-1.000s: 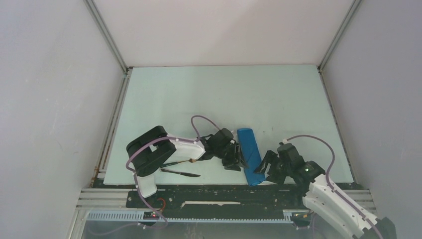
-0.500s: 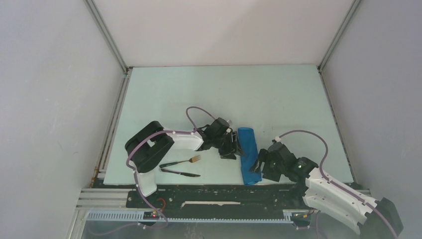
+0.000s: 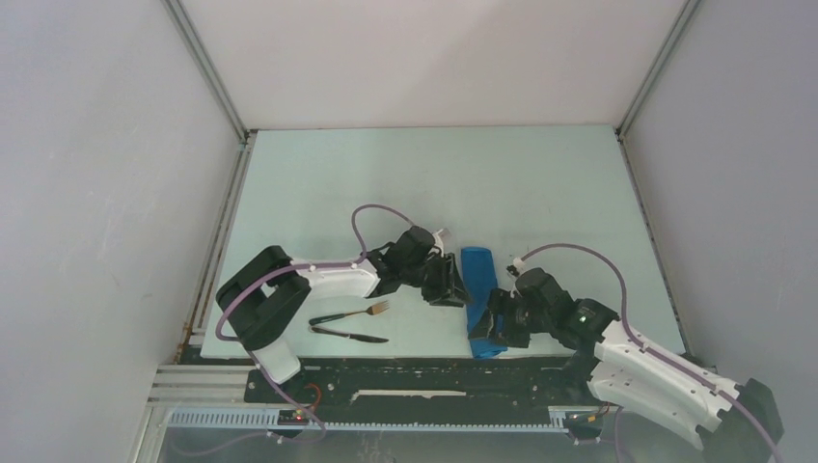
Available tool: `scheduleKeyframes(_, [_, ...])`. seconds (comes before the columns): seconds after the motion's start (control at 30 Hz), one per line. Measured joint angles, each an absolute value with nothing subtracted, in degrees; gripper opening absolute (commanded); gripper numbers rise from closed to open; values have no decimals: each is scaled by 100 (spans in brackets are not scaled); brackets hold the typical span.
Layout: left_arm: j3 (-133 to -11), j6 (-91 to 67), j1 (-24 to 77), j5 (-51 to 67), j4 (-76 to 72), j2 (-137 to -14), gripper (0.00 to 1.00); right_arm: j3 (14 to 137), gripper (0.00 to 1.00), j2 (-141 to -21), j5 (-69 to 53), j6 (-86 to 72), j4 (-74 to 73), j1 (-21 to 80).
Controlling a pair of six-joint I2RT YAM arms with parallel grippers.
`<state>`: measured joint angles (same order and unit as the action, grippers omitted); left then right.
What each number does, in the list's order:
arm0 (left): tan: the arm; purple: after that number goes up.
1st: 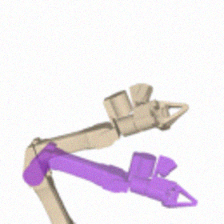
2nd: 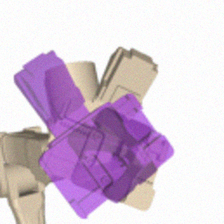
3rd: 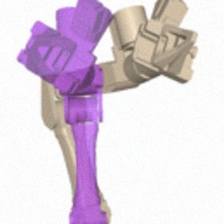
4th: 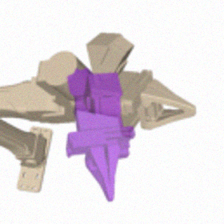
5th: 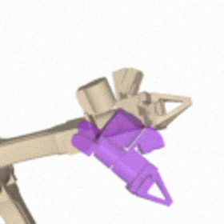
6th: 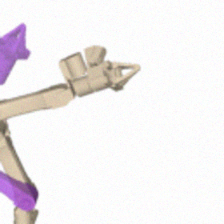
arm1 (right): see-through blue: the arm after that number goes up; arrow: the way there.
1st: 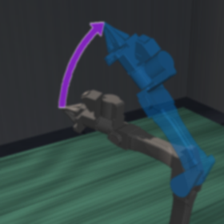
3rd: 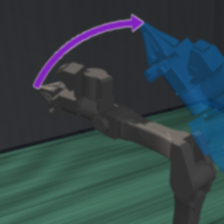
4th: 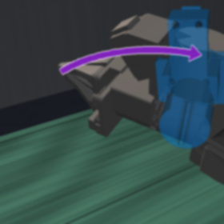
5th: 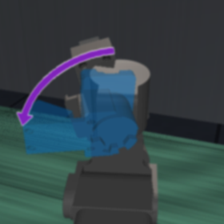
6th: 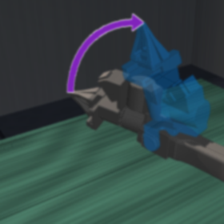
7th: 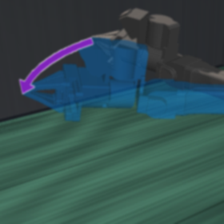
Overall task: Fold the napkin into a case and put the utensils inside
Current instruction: Rotate the smaller rectangle-folded napkin at the center of the board.
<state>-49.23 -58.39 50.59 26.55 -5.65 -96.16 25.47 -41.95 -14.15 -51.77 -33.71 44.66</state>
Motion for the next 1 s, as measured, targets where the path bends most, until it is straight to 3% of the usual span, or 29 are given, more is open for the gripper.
scheduleKeyframes(0.13, [-4687,-5996,4989,2766,-760,-9616,43,2128,61,-4377,-2014,-5172,-2838,4241])
scheduleKeyframes(0.67, [-4005,-5872,4359,2714,-340,-8700,44,1479,60,-5874,-3059,-5011,-725,3529])
scheduleKeyframes(0.9, [-3898,-5553,4058,2541,281,-8278,61,1623,67,-5940,-3041,-4814,-832,3481])
scheduleKeyframes(1.0, [-3913,-5218,3885,2300,825,-7907,63,1865,72,-5625,-2797,-4641,-1299,3542])
